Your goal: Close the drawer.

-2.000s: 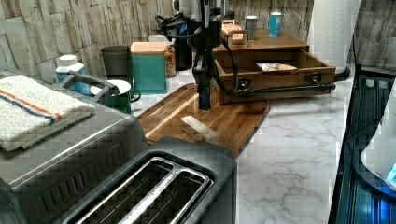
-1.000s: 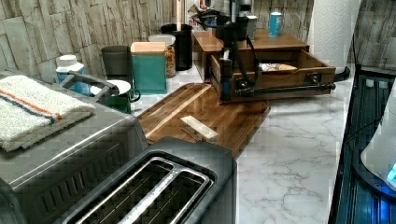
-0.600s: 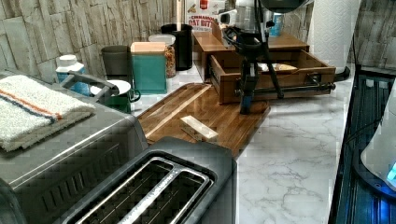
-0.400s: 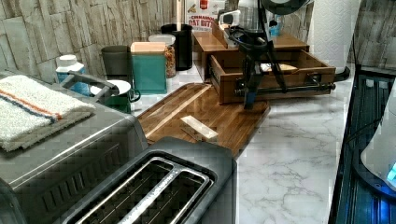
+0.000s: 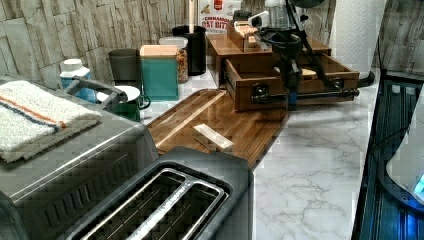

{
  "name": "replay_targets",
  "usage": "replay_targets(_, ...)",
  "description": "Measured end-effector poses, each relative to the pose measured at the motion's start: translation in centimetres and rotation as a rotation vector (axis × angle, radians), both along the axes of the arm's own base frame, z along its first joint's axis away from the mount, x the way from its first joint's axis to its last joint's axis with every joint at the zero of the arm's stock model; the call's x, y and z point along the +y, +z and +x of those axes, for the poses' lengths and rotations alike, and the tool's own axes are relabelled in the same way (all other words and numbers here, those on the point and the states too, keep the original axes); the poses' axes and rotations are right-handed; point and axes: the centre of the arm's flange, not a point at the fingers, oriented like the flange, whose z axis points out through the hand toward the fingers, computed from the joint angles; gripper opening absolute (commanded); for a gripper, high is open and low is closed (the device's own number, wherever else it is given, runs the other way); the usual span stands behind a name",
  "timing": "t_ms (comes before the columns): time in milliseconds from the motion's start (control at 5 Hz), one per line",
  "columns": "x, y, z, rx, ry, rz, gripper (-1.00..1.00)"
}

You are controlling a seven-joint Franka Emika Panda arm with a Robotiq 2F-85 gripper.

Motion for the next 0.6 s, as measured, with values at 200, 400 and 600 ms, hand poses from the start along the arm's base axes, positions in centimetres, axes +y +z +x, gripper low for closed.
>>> replay_targets(200,-1.7,-0.1,-0.4,0.007,0.02,-0.043,-1.0)
replay_targets(400,-2.6,-0.1,-0.5,-0.006,0.003,-0.048,-1.0)
replay_targets(600,-2.8,-0.1,-0.4,-0.009,0.021,-0.043,-1.0)
